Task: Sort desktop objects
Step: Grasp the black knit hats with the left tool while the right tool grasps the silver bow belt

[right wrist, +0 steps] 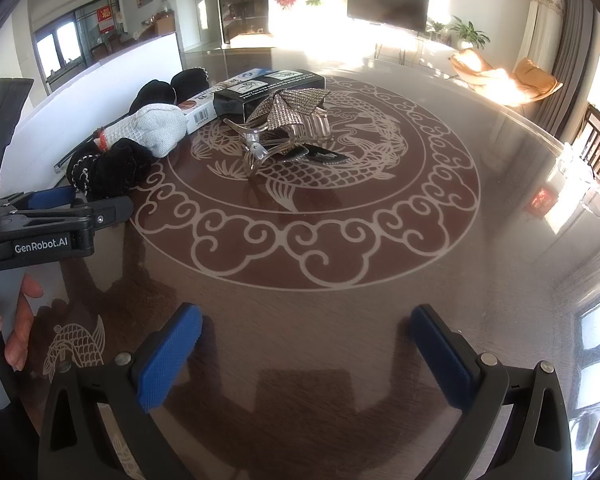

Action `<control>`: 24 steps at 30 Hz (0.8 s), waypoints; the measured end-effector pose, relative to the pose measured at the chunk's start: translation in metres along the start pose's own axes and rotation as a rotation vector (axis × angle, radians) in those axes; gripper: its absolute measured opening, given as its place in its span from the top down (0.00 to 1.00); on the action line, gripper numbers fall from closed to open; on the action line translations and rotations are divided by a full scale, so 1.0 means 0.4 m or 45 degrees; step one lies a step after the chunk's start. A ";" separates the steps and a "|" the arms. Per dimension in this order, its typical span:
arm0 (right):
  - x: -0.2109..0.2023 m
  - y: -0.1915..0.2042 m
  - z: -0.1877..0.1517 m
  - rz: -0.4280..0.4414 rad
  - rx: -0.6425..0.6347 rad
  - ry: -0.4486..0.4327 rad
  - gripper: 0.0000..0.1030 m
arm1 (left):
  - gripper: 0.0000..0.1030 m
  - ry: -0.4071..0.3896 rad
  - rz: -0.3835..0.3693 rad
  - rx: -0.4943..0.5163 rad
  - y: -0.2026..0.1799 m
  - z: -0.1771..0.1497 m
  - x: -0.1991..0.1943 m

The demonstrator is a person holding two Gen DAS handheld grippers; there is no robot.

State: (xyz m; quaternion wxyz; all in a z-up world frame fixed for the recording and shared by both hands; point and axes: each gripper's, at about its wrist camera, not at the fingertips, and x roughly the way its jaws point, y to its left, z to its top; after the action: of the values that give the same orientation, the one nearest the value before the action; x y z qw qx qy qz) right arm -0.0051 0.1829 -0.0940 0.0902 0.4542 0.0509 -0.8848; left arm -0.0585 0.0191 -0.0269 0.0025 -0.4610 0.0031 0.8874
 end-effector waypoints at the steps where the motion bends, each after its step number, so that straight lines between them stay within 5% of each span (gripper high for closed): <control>1: 0.000 0.000 0.000 0.000 0.000 0.000 0.00 | 0.00 0.000 0.000 0.000 0.000 0.000 0.000; 16: 0.002 -0.004 0.014 0.015 -0.018 -0.007 0.00 | 0.00 0.006 0.019 -0.116 0.058 -0.035 -0.025; 20: -0.007 -0.027 0.105 0.019 -0.004 -0.128 0.00 | 0.00 -0.007 0.004 -0.161 0.071 -0.041 -0.033; 24: 0.062 -0.016 0.257 0.046 -0.107 -0.105 0.00 | 0.00 -0.024 -0.036 -0.223 0.094 -0.041 -0.042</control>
State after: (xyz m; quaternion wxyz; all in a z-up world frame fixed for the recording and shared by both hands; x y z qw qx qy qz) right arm -0.1025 0.1685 -0.0542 0.1272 0.4141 0.0758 -0.8981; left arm -0.0358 -0.0186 -0.0223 -0.0253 -0.4509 -0.0811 0.8885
